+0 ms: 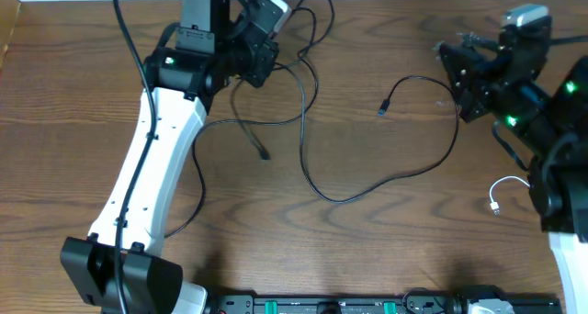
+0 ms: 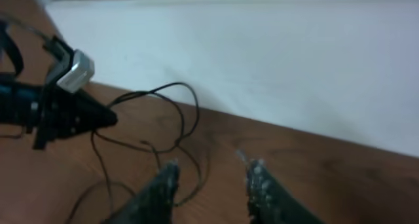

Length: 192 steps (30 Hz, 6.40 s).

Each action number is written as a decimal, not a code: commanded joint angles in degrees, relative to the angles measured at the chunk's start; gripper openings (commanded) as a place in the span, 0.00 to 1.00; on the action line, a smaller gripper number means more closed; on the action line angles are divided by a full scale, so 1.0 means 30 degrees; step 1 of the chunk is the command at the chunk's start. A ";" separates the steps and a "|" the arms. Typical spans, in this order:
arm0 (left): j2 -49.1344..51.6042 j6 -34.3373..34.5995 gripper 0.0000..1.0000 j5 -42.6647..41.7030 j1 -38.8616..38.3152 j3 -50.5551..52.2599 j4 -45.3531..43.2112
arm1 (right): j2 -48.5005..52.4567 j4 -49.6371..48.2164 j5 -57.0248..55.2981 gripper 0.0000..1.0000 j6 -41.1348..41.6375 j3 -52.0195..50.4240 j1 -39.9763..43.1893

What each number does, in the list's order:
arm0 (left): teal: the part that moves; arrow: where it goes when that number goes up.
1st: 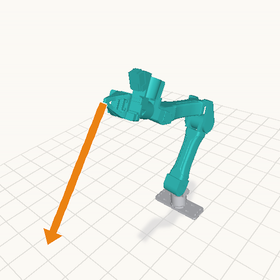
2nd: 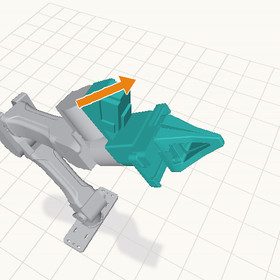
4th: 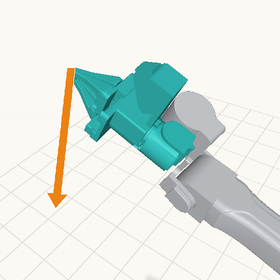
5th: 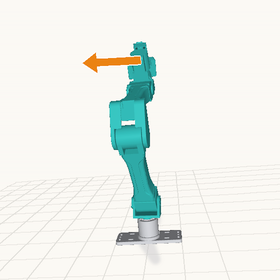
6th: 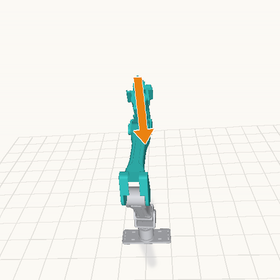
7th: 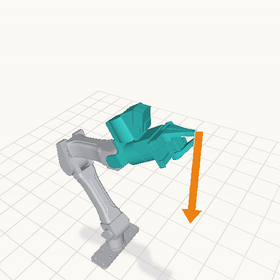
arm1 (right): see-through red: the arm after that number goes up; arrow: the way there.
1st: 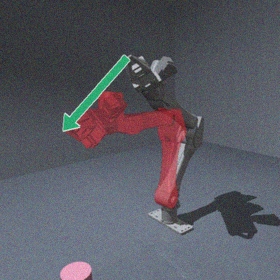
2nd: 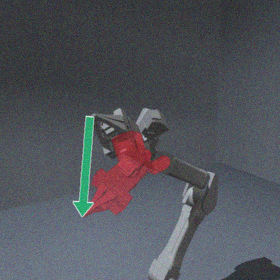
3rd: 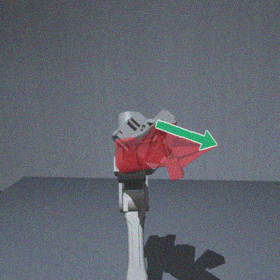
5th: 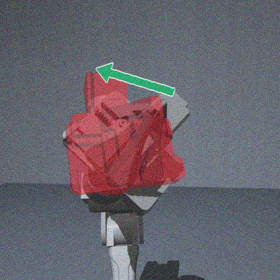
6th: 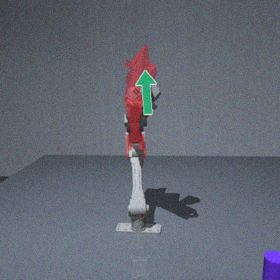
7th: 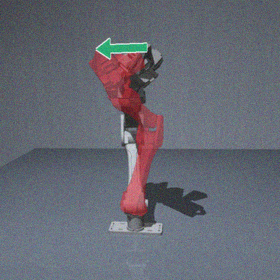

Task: Untangle cables

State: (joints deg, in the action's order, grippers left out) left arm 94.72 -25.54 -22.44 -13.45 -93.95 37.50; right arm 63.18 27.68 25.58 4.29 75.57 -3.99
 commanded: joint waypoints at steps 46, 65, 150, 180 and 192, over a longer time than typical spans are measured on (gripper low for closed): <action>-0.1013 -0.0058 0.07 -0.4874 -0.3169 0.0029 0.0219 | 0.9588 -0.4342 -0.0554 0.61 0.0124 0.0168 -0.3825; -0.1902 -0.0109 0.08 -0.4838 -0.3169 0.0029 0.0226 | 1.1249 -0.5661 -0.0583 0.67 0.1129 0.0168 -0.4204; -0.4838 0.1260 0.22 -0.4590 0.8116 0.0029 -0.0918 | 1.1992 0.1916 -0.6965 0.01 0.1756 0.0168 0.2098; -0.1260 0.1246 0.70 -0.8735 0.2710 0.0029 -0.0699 | 0.6113 0.1341 -0.6360 0.01 0.0758 0.0168 -0.2040; -0.1144 0.1027 0.71 -0.8735 -0.0546 0.0029 -0.0823 | 0.5428 0.0714 -0.4685 0.01 0.0823 0.0168 -0.3694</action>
State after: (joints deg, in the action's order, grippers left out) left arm 90.76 -22.13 -47.72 -13.50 -92.62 35.35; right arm 80.47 30.57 8.86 7.16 76.20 -12.95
